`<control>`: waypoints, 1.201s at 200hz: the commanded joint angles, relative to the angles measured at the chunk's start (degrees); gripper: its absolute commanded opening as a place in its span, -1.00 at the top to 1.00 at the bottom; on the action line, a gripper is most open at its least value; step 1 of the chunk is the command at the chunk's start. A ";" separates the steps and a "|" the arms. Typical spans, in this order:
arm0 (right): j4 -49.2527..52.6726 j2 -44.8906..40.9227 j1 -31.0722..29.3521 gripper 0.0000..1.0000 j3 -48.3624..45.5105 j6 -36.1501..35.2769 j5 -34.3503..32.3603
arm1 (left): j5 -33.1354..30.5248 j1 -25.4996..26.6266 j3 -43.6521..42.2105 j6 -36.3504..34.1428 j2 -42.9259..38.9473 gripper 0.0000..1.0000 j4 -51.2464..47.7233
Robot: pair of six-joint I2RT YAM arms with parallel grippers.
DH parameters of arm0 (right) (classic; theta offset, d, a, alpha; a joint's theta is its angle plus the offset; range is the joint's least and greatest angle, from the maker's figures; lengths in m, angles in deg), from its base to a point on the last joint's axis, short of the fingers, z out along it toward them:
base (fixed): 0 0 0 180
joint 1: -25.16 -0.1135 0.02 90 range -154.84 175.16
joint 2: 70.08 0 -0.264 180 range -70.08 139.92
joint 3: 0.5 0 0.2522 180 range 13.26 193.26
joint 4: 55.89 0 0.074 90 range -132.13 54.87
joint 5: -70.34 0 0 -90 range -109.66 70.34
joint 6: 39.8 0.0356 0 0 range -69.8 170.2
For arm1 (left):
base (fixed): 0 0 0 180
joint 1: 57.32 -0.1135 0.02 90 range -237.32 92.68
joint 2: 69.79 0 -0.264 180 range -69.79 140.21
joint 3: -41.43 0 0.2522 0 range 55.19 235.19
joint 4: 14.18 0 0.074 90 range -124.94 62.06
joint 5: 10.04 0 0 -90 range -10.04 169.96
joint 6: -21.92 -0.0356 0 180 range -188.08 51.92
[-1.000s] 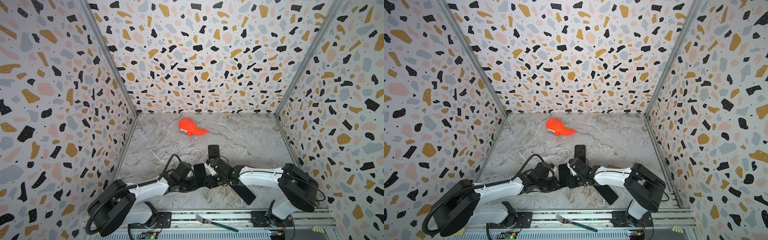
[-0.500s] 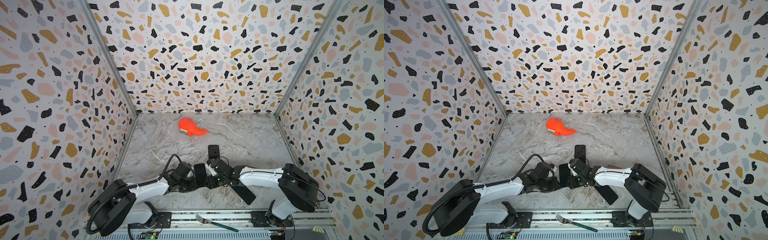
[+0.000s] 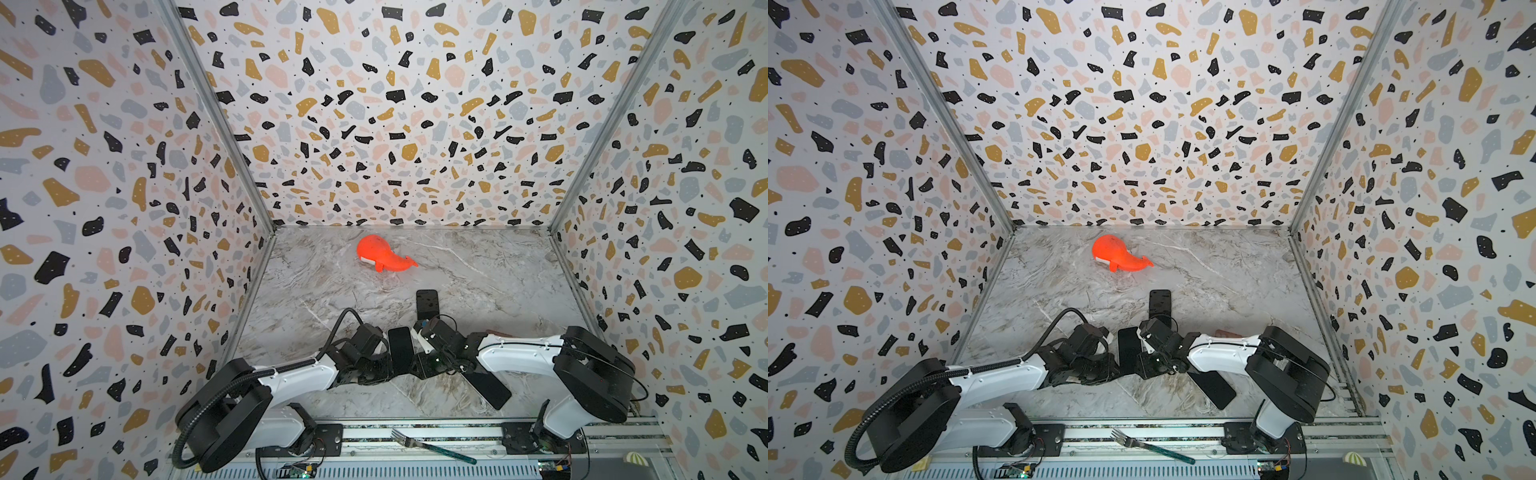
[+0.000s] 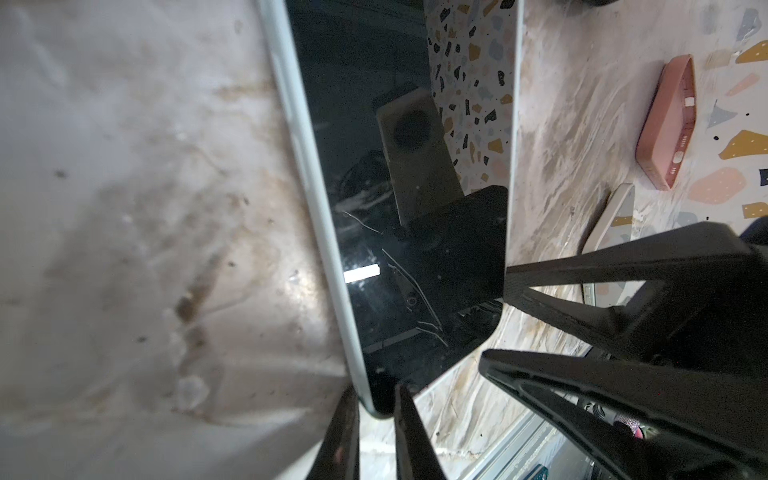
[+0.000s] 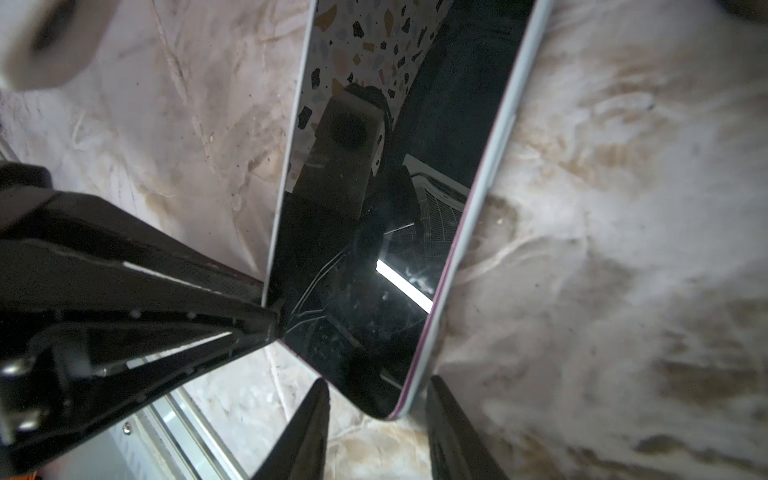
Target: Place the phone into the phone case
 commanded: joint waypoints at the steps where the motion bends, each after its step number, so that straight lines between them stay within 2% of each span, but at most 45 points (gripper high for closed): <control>1: 0.41 1.13 -0.31 0.26 0.57 -0.55 0.51 | -1.08 0.34 -1.12 -0.92 1.47 0.69 -0.94; 240: -0.15 1.85 -0.81 0.75 0.61 -0.55 1.72 | -0.94 0.33 -1.12 -1.15 1.94 0.69 -0.68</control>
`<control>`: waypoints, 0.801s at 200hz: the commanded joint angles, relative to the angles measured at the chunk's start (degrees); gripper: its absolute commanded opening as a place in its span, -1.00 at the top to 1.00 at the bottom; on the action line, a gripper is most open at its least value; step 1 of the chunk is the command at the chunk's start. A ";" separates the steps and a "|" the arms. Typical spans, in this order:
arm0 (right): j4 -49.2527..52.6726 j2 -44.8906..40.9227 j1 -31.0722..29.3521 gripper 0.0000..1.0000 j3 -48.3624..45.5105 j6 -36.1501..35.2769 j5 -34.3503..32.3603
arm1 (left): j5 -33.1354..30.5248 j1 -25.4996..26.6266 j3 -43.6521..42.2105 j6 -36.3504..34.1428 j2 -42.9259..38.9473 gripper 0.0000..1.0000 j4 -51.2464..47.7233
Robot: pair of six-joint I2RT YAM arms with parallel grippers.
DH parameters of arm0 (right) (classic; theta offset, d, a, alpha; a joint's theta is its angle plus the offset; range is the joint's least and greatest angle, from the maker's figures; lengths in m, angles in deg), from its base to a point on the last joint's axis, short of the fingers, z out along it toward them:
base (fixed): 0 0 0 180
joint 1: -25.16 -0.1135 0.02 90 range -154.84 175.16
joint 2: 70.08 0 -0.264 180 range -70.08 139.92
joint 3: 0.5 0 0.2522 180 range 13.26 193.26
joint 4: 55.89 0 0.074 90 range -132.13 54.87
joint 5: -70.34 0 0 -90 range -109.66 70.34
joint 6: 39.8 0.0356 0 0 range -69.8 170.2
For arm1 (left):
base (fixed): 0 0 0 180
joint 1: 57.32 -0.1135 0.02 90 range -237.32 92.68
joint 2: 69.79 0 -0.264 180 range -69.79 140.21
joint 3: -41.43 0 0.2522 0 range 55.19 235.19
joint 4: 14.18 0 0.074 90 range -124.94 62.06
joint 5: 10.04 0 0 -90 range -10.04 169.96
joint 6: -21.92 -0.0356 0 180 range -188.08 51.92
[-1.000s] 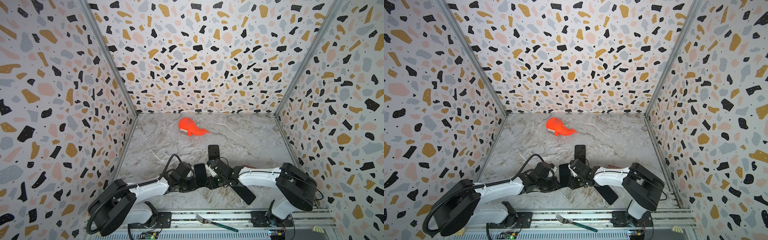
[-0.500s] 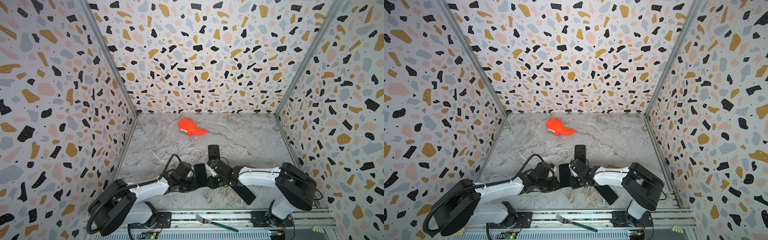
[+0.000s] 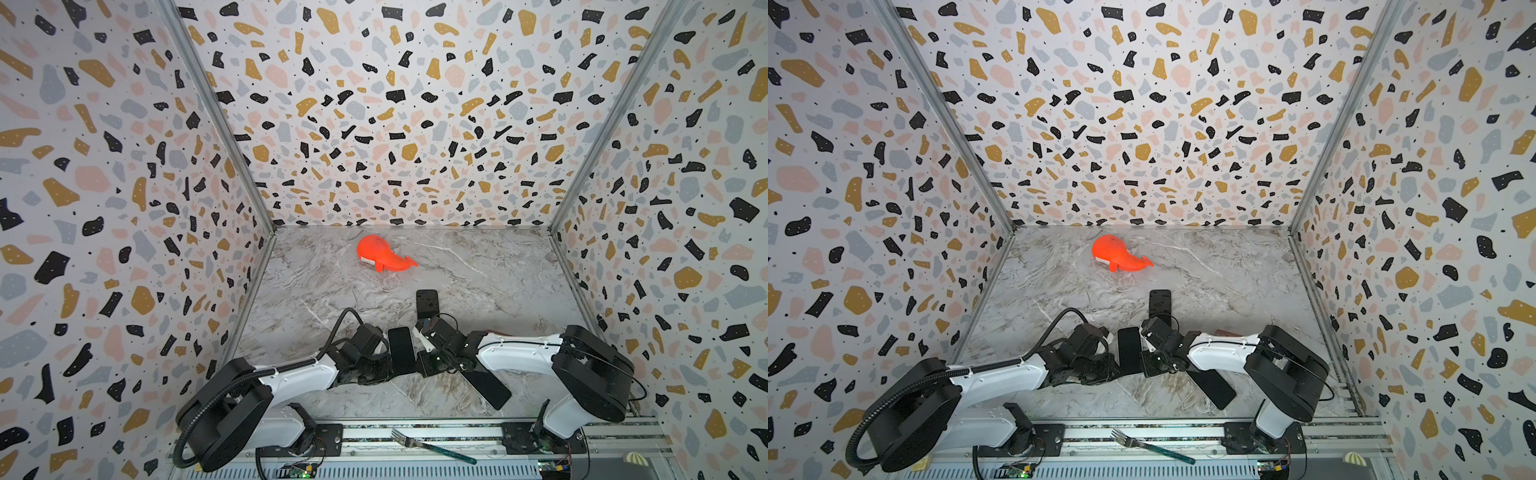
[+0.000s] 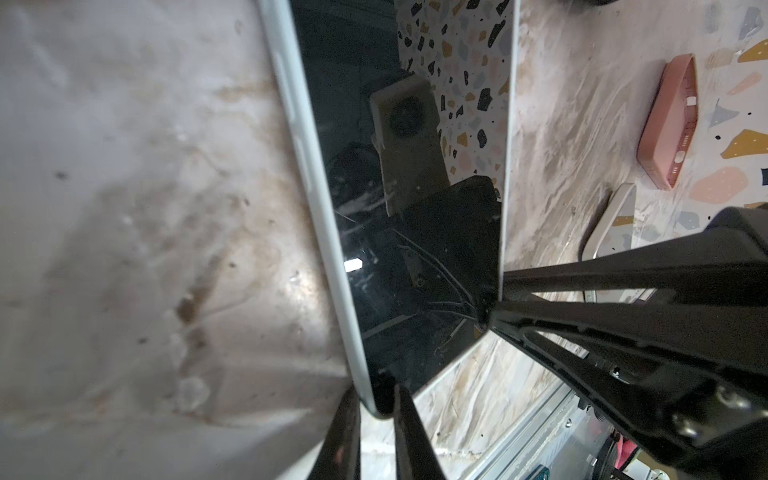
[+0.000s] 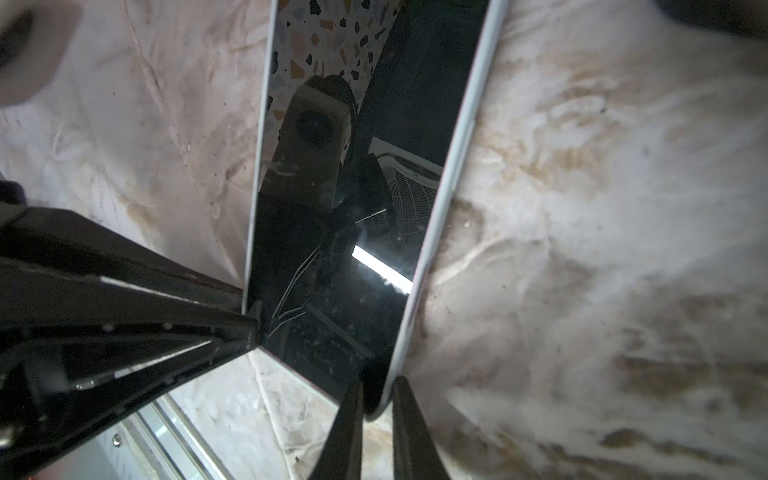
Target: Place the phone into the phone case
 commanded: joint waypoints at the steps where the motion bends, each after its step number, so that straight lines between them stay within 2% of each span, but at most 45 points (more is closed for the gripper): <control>1: -0.91 1.41 -1.43 0.75 0.35 -1.01 2.33 | -0.98 0.34 -1.12 -0.97 1.68 0.69 -0.79; 27: -0.27 0.28 -1.40 0.73 0.65 -1.16 1.98 | -1.81 0.35 -0.23 -1.10 0.71 0.69 -2.85; 44: 1.29 -1.57 -1.31 0.61 1.34 -1.59 0.16 | -4.43 0.35 1.89 -1.48 -1.18 0.66 -7.32; 76: 2.53 -6.30 0.51 0.41 1.76 -3.85 -2.86 | -10.96 0.76 7.25 -1.41 -3.20 0.36 -15.18; 105: 3.25 -10.99 3.99 0.15 0.69 -7.11 -5.66 | -15.95 1.44 12.77 -0.94 -2.09 -0.10 -19.25; 126: 1.42 -15.61 6.85 -0.01 -1.74 -9.62 -6.09 | -18.57 2.00 16.52 -0.71 0.57 -0.37 -20.54; 160: -0.48 -21.03 11.18 -0.23 -4.77 -14.26 -5.21 | -22.77 4.11 24.36 -0.12 7.84 -0.62 -24.04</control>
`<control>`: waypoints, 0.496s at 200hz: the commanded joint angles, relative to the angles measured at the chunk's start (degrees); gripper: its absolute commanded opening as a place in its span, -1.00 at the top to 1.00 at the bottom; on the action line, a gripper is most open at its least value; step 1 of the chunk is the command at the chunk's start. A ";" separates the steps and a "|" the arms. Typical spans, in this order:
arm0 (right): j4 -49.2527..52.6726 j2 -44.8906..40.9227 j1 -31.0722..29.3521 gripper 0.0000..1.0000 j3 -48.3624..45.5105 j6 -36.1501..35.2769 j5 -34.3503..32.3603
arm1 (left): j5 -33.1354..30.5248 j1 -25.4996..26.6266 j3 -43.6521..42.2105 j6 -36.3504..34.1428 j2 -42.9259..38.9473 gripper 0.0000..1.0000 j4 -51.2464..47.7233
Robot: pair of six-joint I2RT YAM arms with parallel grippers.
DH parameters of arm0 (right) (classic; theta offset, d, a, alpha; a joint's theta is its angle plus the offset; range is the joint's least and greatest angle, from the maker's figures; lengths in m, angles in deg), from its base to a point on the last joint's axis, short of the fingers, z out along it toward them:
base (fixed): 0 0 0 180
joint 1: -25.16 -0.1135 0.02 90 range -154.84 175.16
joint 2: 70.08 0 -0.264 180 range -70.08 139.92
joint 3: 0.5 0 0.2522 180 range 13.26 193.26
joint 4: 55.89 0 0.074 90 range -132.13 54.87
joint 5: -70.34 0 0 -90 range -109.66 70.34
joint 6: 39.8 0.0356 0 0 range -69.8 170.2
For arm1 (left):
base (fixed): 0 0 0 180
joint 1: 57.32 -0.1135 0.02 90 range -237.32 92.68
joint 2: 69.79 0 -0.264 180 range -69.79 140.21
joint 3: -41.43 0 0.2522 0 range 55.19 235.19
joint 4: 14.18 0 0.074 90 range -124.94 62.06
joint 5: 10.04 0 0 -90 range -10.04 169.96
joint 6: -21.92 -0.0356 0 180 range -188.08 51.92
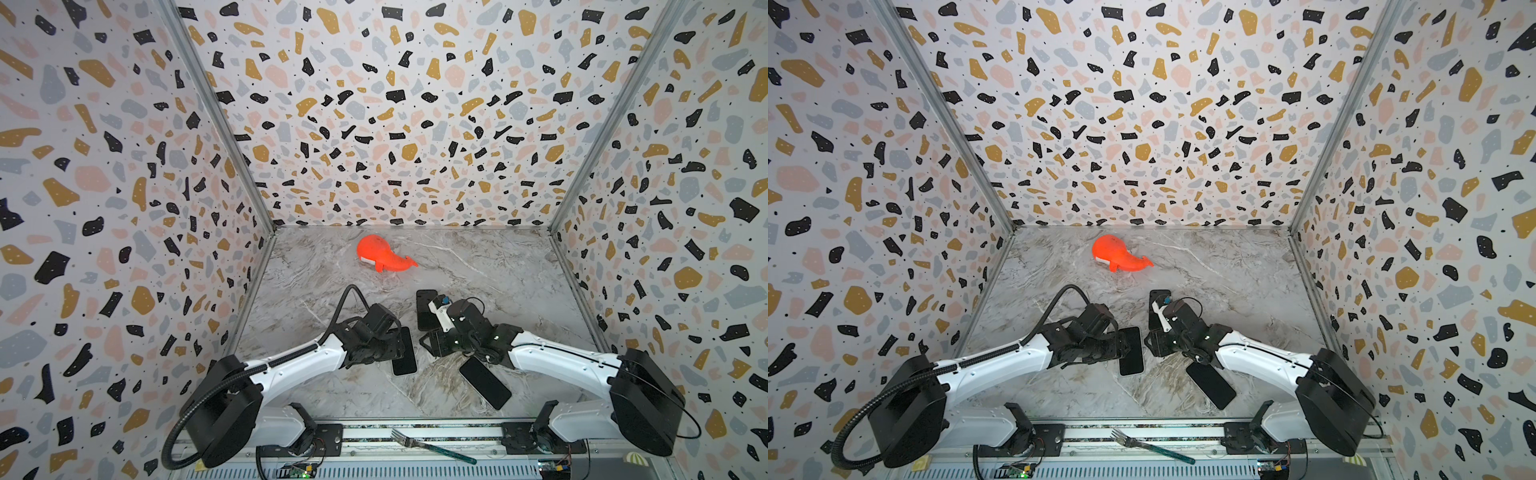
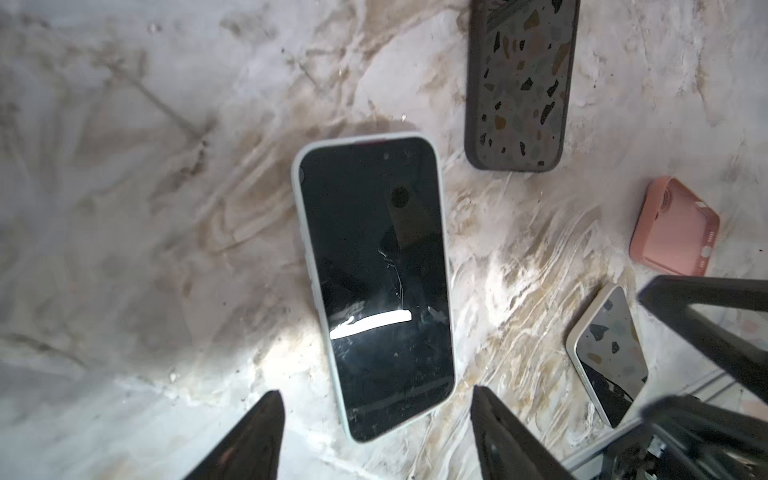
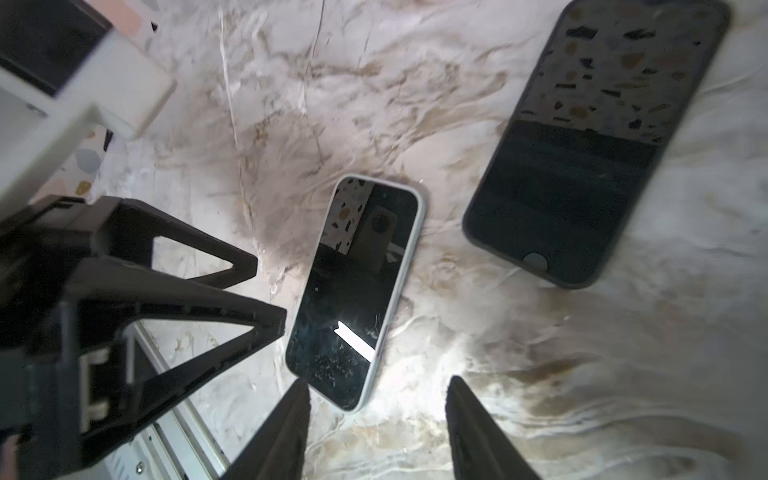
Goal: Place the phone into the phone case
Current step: 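Open both grippers and lift them away from the cased phone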
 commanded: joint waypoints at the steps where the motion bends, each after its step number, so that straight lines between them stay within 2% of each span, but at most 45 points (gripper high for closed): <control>1: -0.64 -3.19 2.24 -0.24 -1.79 -4.88 -0.59 | -5.09 1.80 4.72 0.29 4.34 -0.64 -4.44; 38: -1.65 -4.20 5.35 -0.41 -3.91 -6.79 1.00 | -5.60 4.45 9.98 2.25 11.50 -0.78 -5.90; 67: -2.77 -4.26 7.03 -0.45 -5.37 -7.00 2.98 | -6.52 5.28 12.02 2.52 14.32 -0.97 -7.27; 99: -3.43 -4.20 8.66 -0.46 -5.90 -7.58 4.74 | -6.87 6.13 13.46 2.98 17.26 -1.00 -8.38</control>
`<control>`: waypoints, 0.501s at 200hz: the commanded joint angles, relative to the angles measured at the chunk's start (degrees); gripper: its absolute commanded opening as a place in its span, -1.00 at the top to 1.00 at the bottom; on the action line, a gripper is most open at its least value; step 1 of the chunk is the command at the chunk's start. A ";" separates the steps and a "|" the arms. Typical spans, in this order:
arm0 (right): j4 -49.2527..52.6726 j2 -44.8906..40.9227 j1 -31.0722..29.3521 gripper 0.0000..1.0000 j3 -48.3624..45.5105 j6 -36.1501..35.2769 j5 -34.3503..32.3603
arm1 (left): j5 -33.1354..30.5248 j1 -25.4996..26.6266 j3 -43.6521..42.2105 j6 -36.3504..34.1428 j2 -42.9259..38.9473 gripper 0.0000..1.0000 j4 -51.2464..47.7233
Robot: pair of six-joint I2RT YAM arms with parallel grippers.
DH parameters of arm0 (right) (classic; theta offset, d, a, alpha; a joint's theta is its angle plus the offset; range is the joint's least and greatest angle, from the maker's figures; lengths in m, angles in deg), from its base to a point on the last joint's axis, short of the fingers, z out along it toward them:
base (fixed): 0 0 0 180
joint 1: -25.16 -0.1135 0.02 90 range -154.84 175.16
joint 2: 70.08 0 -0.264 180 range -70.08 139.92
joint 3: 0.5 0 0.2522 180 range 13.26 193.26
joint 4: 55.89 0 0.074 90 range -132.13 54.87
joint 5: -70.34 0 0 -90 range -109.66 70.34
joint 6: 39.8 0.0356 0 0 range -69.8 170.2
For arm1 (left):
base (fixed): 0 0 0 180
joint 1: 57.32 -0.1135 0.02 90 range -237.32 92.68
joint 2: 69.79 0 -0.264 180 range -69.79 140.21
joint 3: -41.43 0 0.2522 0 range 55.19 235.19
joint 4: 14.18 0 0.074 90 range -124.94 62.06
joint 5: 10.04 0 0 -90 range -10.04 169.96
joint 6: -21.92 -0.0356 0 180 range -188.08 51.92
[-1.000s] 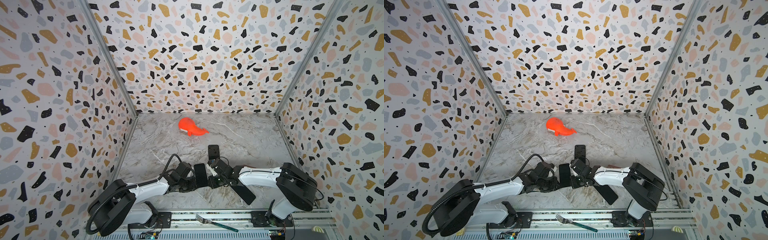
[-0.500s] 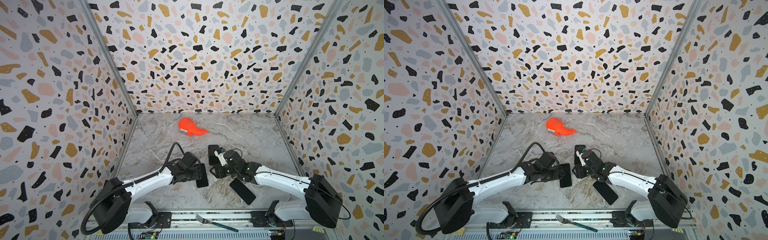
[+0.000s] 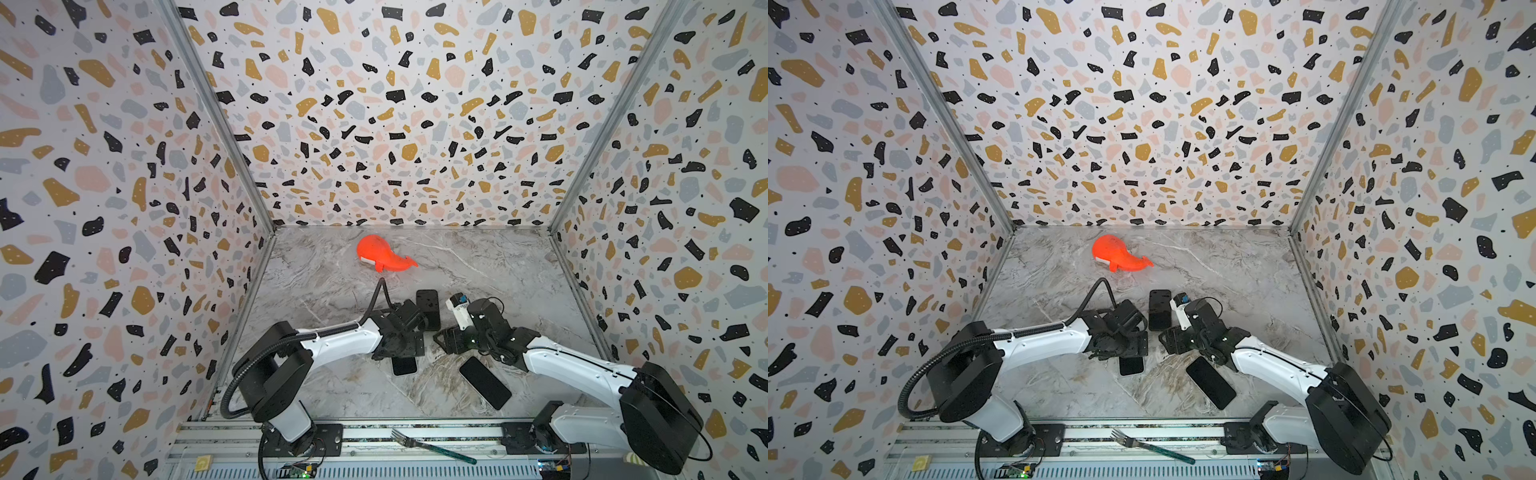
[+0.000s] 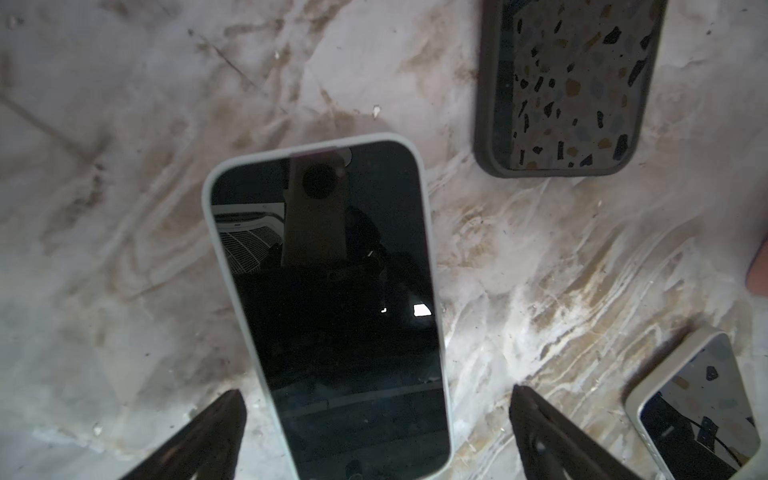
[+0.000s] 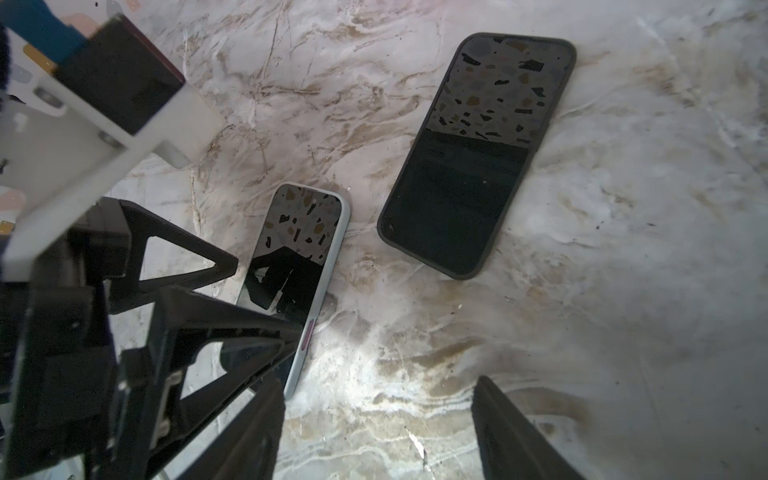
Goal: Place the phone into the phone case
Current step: 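Open both grippers and lift them away from the cased phone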
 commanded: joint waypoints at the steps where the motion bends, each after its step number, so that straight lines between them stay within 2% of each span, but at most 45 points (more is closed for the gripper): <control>1: -1.36 -1.08 1.04 -0.46 -0.02 -1.32 2.13 | -1.45 0.70 1.95 0.90 1.77 -1.00 -2.27; 82: -1.73 -0.37 2.55 -0.47 -0.95 -1.03 3.69 | -4.00 1.65 5.45 -0.20 7.90 -1.00 -5.90; 100: -1.91 -0.44 2.74 -0.47 -1.08 -0.96 3.77 | -4.32 1.65 5.22 -0.28 8.34 -0.93 -6.19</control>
